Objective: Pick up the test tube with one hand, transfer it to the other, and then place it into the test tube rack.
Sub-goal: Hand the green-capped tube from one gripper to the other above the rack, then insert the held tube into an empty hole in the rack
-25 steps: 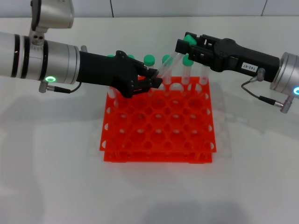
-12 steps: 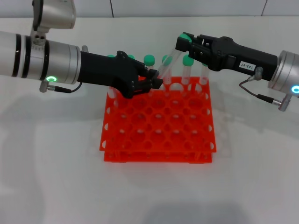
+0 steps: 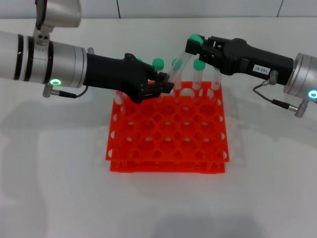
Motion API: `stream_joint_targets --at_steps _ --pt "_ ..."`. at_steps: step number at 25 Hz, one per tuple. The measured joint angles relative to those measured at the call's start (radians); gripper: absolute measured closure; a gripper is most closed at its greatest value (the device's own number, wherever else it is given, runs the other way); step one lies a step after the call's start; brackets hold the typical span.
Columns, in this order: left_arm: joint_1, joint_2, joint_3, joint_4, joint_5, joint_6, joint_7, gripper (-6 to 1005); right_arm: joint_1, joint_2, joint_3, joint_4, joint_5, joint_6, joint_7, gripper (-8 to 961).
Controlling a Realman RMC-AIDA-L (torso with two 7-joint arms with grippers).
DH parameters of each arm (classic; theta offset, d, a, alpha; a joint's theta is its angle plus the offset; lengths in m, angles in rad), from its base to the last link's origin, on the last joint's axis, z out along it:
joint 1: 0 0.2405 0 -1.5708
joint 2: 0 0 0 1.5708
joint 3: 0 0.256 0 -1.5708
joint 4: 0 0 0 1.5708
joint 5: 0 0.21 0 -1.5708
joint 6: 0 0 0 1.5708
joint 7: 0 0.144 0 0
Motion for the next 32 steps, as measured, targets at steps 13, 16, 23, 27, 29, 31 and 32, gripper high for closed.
stream_joint_targets --at_steps 13,16,23,27,29,31,32 --pt "0.010 0.000 0.000 0.077 -0.012 0.040 -0.130 609 -0.009 -0.003 0.001 -0.012 -0.003 0.004 0.000 705" --pt "0.040 -0.004 0.000 0.147 -0.013 0.070 -0.177 531 -0.011 -0.007 0.001 -0.014 -0.003 -0.002 0.000 705" --pt "0.164 -0.017 0.002 0.394 -0.027 0.122 -0.304 249 -0.052 -0.011 -0.024 -0.102 -0.009 -0.006 0.010 705" --pt "0.264 -0.019 0.003 0.527 -0.078 0.129 -0.344 114 -0.074 -0.013 -0.034 -0.144 -0.010 -0.009 0.019 704" --pt "0.328 -0.019 0.003 0.588 -0.126 0.133 -0.345 105 -0.076 -0.015 -0.053 -0.159 -0.013 -0.010 0.013 704" --pt "0.389 -0.018 0.003 0.639 -0.169 0.135 -0.343 105 -0.070 -0.017 -0.070 -0.169 -0.016 -0.008 0.012 704" --pt "0.421 -0.018 0.003 0.660 -0.186 0.135 -0.339 105 -0.068 -0.018 -0.074 -0.174 -0.019 -0.007 0.013 704"
